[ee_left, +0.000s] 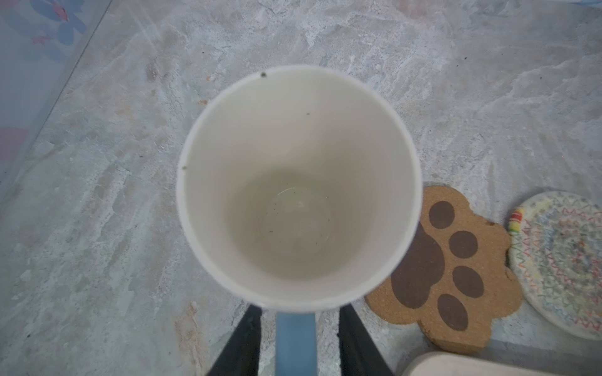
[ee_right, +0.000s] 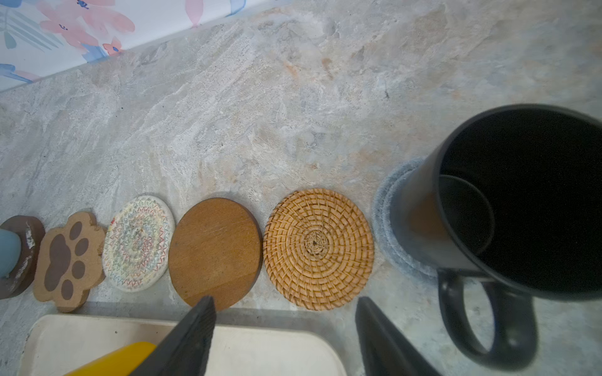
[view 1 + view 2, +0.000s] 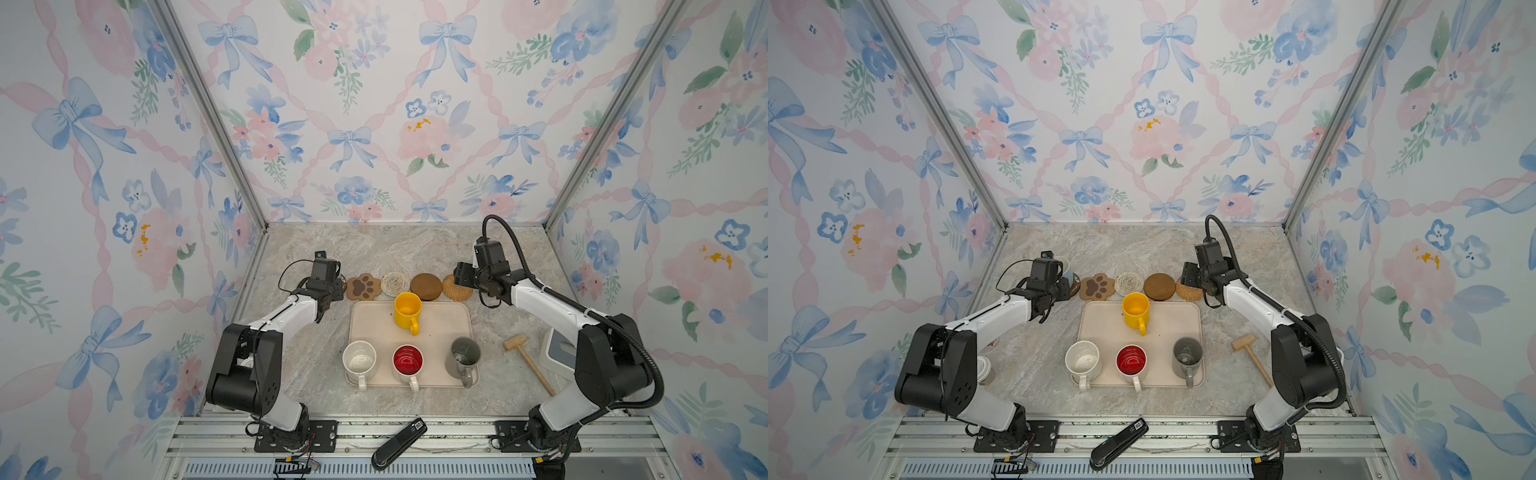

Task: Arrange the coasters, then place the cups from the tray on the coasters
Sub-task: 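Lower the light blue mug onto the dark brown scratched coaster with the left gripper, then move the right gripper over the yellow mug on the tray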

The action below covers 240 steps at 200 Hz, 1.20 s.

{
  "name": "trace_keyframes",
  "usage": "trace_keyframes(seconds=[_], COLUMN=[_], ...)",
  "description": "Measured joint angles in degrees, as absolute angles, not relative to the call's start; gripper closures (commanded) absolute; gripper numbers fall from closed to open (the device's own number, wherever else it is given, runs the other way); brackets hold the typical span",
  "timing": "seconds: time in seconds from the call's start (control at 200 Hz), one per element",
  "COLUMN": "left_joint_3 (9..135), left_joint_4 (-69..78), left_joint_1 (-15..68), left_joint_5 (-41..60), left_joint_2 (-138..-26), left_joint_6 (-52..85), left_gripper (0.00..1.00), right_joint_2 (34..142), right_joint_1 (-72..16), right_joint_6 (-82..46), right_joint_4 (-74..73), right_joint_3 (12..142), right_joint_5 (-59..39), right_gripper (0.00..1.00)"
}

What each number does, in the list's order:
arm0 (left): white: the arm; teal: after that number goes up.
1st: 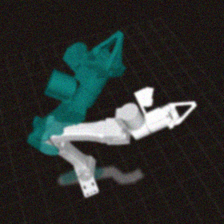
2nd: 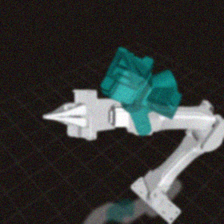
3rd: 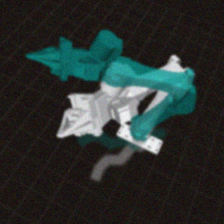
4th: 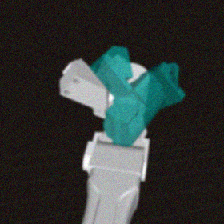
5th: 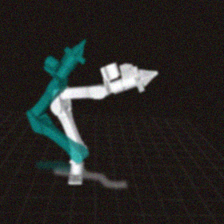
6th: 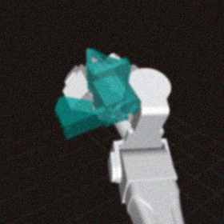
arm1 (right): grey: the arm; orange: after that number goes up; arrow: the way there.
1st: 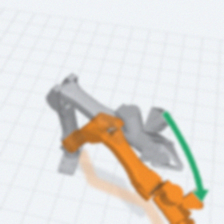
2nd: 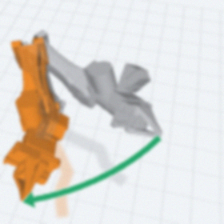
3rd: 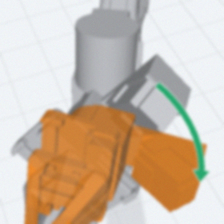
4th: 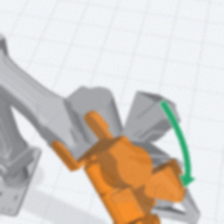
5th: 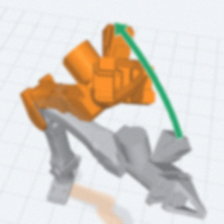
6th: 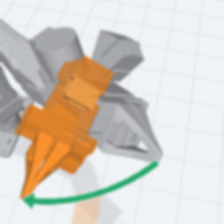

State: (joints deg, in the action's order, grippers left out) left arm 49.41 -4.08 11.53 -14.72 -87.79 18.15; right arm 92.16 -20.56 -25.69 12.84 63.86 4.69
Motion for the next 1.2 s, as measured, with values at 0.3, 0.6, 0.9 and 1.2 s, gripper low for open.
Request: trace_keyframes(seconds=[0.3, 0.6, 0.9, 1.2], left_joint_3=[48.64, 46.26, 47.64, 46.96], left_joint_4=[-4.34, -4.29, -4.34, -0.80], left_joint_1=[11.53, 17.02, 28.36, 32.49], left_joint_5=[-14.68, -16.80, -20.78, -23.81], left_joint_2=[-82.91, -70.70, -75.99, -79.64], left_joint_6=[19.07, 23.42, 27.99, 28.36], left_gripper=[0.63, 0.63, 0.62, 0.59], right_joint_2=[92.16, 92.16, 92.16, 89.62], right_joint_1=[-20.56, -21.47, -26.98, -32.99], right_joint_6=[-25.69, -25.61, -24.01, -23.35], right_joint_4=[12.88, 14.15, 17.61, 19.51], right_joint_3=[63.86, 64.84, 70.13, 69.89], right_joint_5=[4.69, 4.80, 5.08, -2.20], right_gripper=[0.29, 0.29, 0.29, 0.31])
